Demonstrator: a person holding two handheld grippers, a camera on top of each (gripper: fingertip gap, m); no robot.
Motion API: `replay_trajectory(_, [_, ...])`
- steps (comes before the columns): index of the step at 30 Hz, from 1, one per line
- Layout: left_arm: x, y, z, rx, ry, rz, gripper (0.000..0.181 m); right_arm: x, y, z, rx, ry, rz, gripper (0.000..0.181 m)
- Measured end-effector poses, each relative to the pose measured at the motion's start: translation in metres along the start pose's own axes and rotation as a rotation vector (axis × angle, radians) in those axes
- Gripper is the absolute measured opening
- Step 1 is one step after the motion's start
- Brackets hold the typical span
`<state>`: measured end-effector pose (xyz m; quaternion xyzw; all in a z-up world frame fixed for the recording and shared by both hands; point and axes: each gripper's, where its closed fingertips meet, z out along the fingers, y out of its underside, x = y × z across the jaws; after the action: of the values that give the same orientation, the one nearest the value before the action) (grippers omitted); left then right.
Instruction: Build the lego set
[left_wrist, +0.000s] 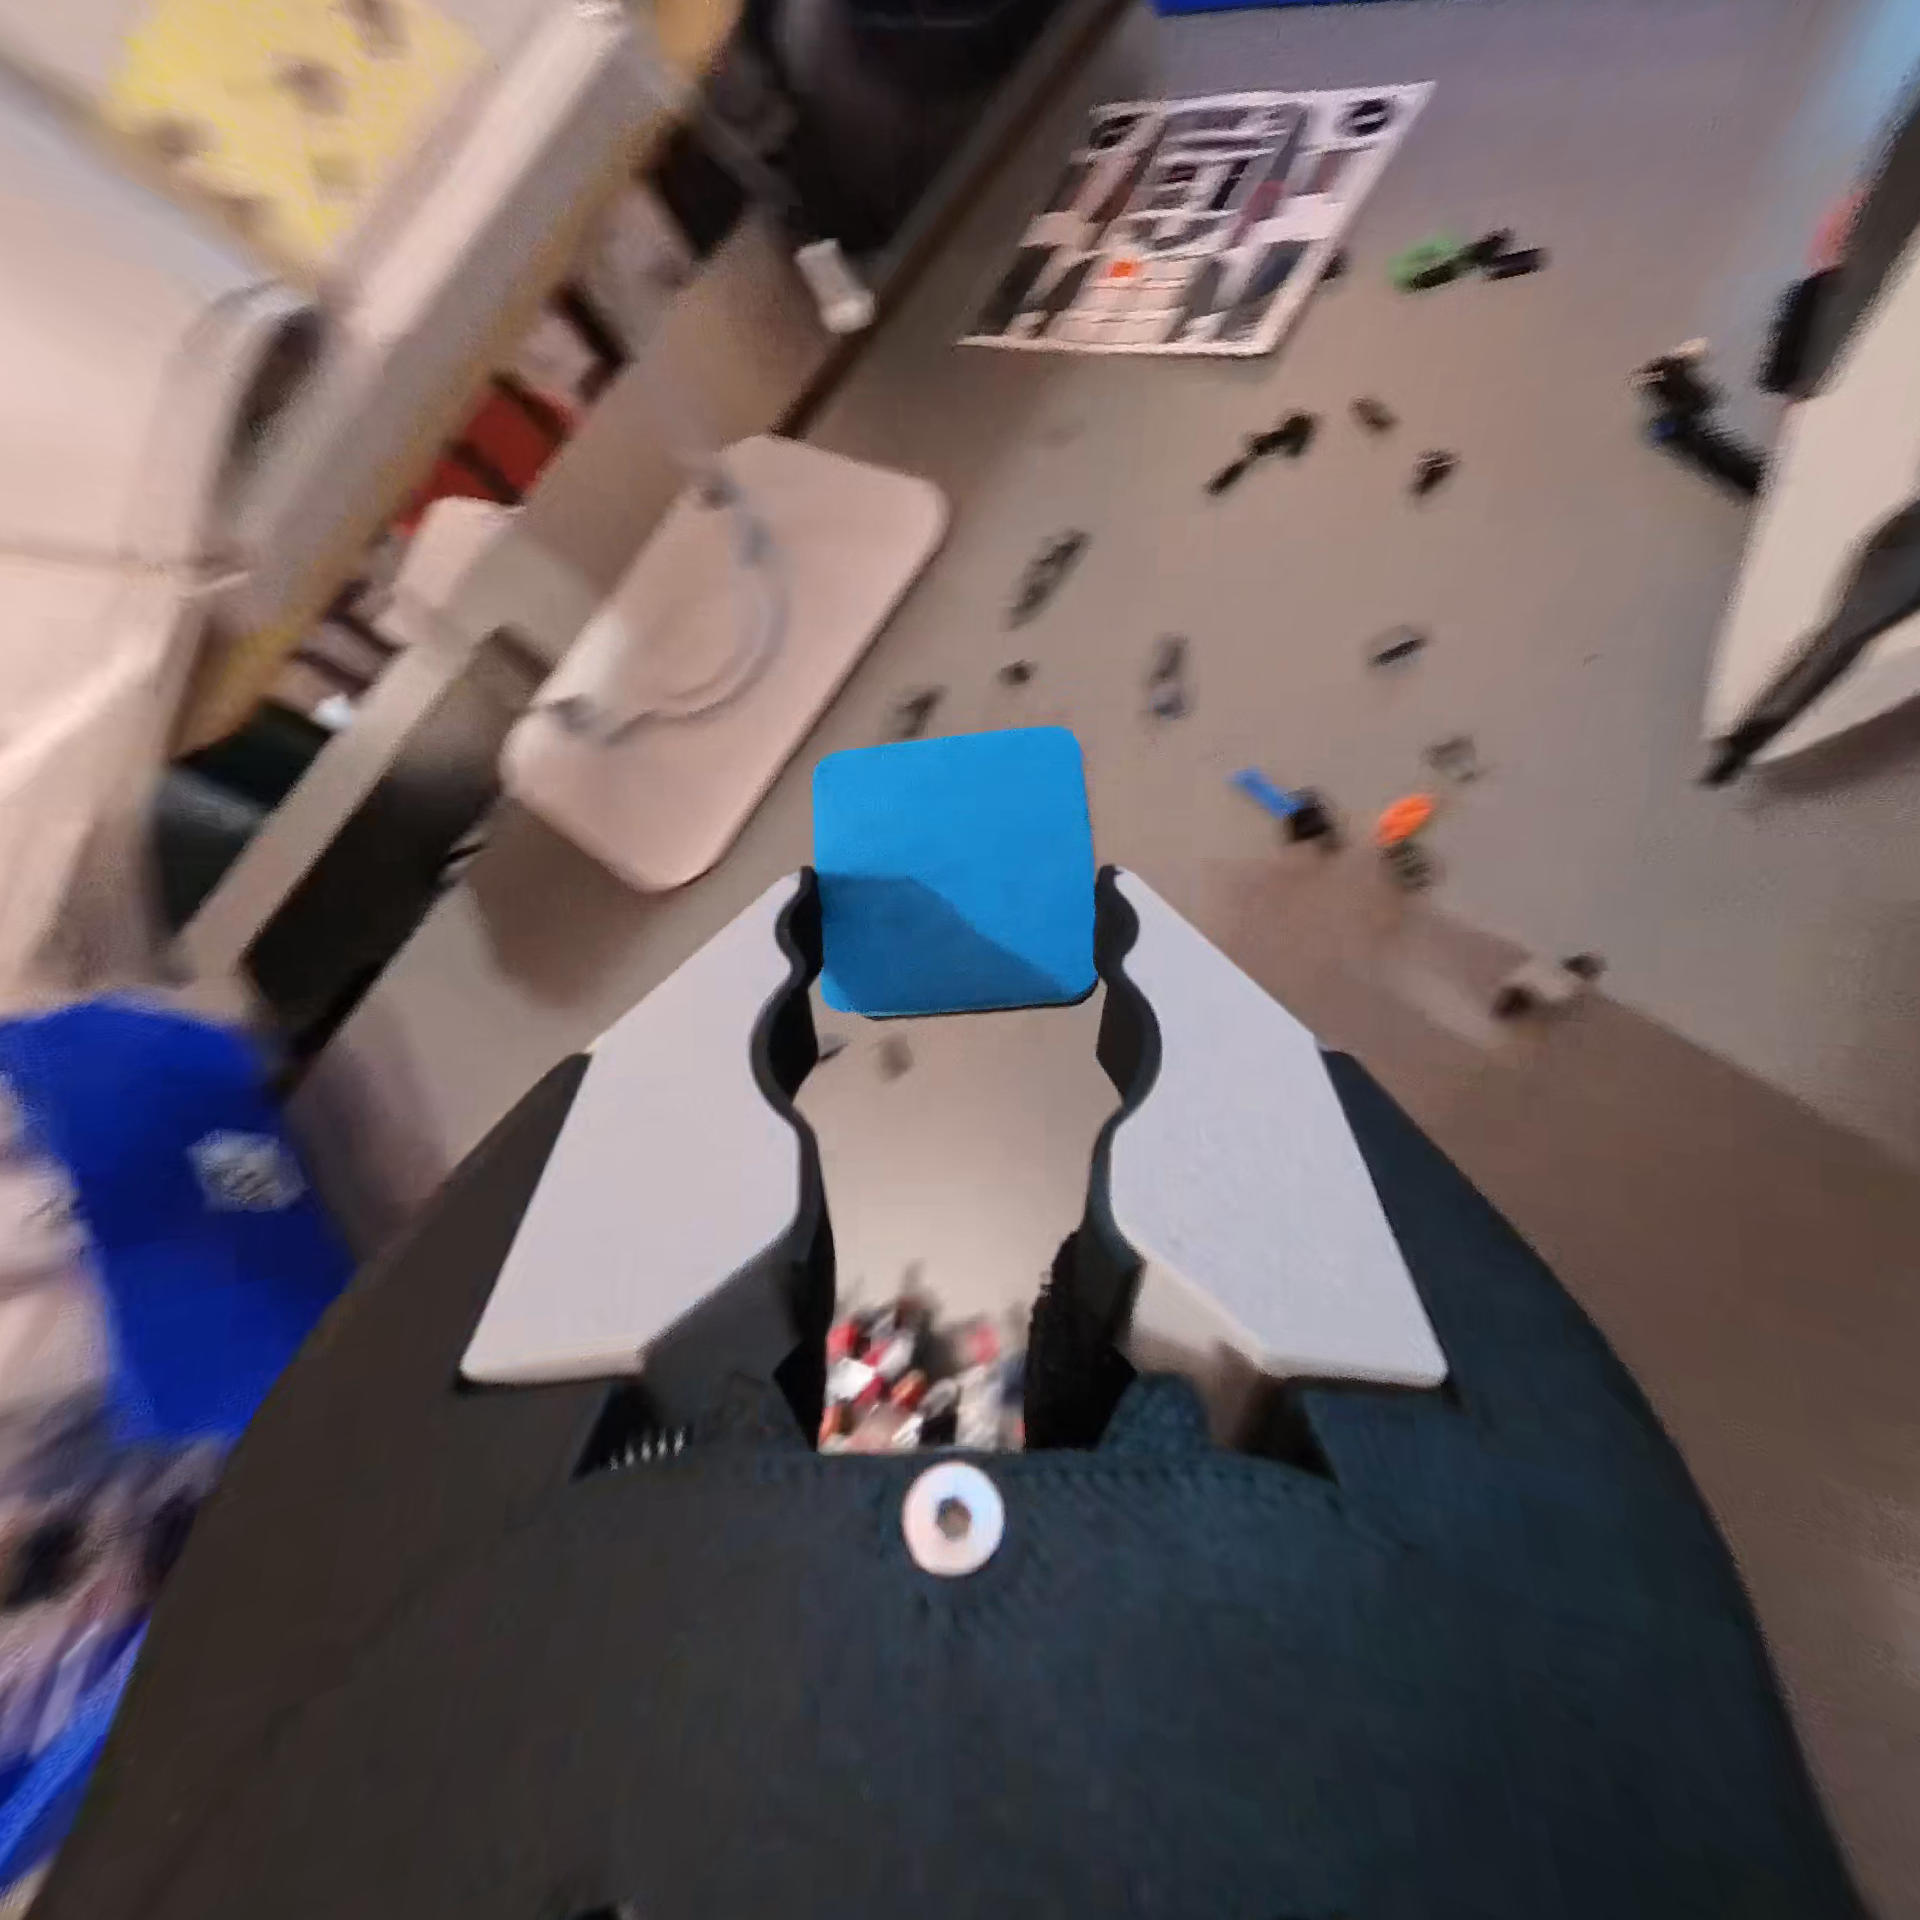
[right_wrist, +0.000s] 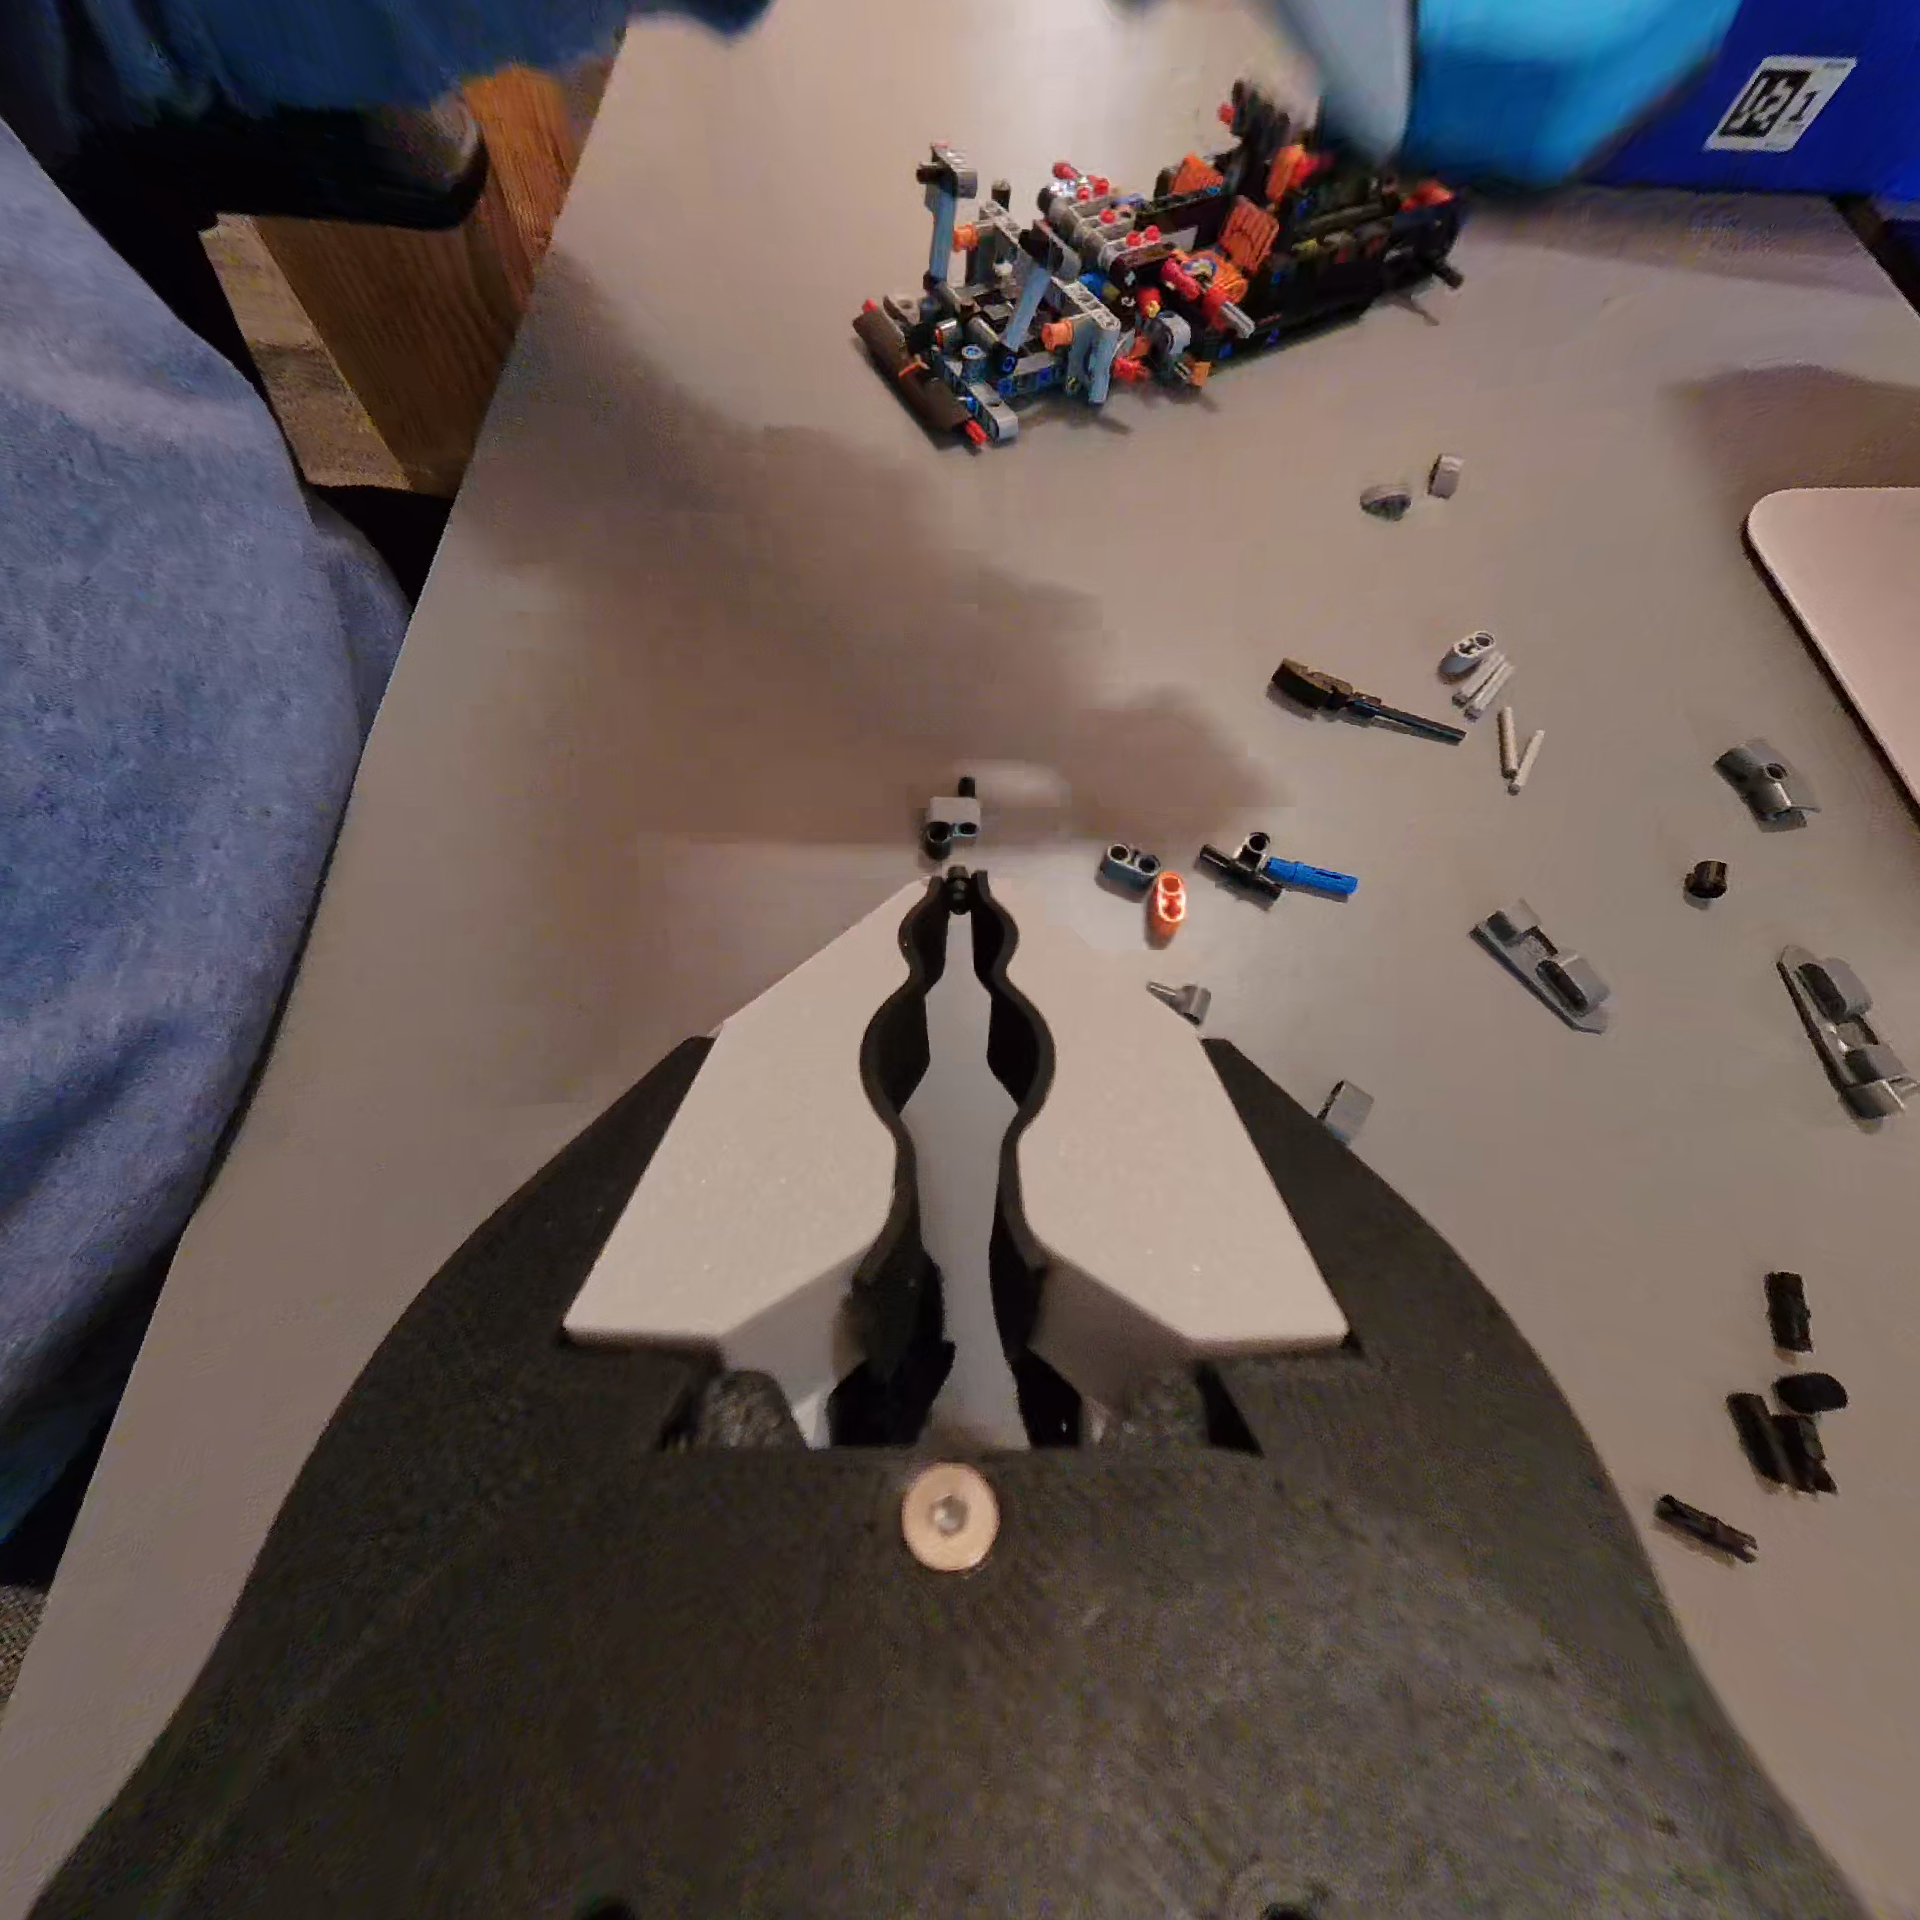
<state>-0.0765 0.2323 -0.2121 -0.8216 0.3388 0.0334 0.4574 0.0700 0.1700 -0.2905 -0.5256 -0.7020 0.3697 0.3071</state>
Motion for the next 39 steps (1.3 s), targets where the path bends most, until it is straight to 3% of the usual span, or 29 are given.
replay_trajectory(3, [-0.076,0.038,-0.043,-0.055,-0.159,-0.079,0.051,0.002,0.003,0.002,-0.002,0.003,0.006,0.001])
replay_trajectory(5, [-0.13,0.077,-0.075,-0.113,-0.279,-0.132,0.051,0.005,0.004,0.003,0.006,0.008,0.016,0.001])
replay_trajectory(7, [-0.184,0.135,-0.108,-0.222,-0.411,-0.193,0.051,0.007,0.004,0.003,0.011,0.011,0.024,0.001])
replay_trajectory(10, [-0.238,0.225,-0.15,-0.32,-0.486,-0.344,0.051,0.01,0.006,0.004,0.011,0.016,0.033,0.001])
replay_trajectory(15, [-0.284,0.358,-0.194,-0.367,-0.491,-0.614,0.051,0.013,0.012,0.009,-0.003,0.011,0.053,0.001])
replay_trajectory(18, [-0.3,0.401,-0.211,-0.33,-0.495,-0.692,0.051,0.014,0.015,0.011,-0.009,0.005,0.066,0.001])
replay_trajectory(22, [-0.307,0.458,-0.225,-0.436,-0.528,-0.761,0.051,0.014,0.017,0.015,-0.018,-0.004,0.074,0.001])
replay_trajectory(28, [-0.297,0.495,-0.223,-0.502,-0.525,-0.784,0.052,0.015,0.019,0.016,-0.024,-0.008,0.077,0.002])
replay_trajectory(31, [-0.295,0.495,-0.223,-0.466,-0.531,-0.8,0.063,0.014,0.02,0.016,-0.026,-0.009,0.076,0.001])
replay_trajectory(37, [-0.298,0.473,-0.242,-0.413,-0.626,-0.748,0.074,0.014,0.017,0.013,-0.015,-0.007,0.066,0.001])
replay_trajectory(39, [-0.298,0.452,-0.246,-0.363,-0.643,-0.716,0.074,0.013,0.016,0.012,-0.013,-0.006,0.061,0.001])
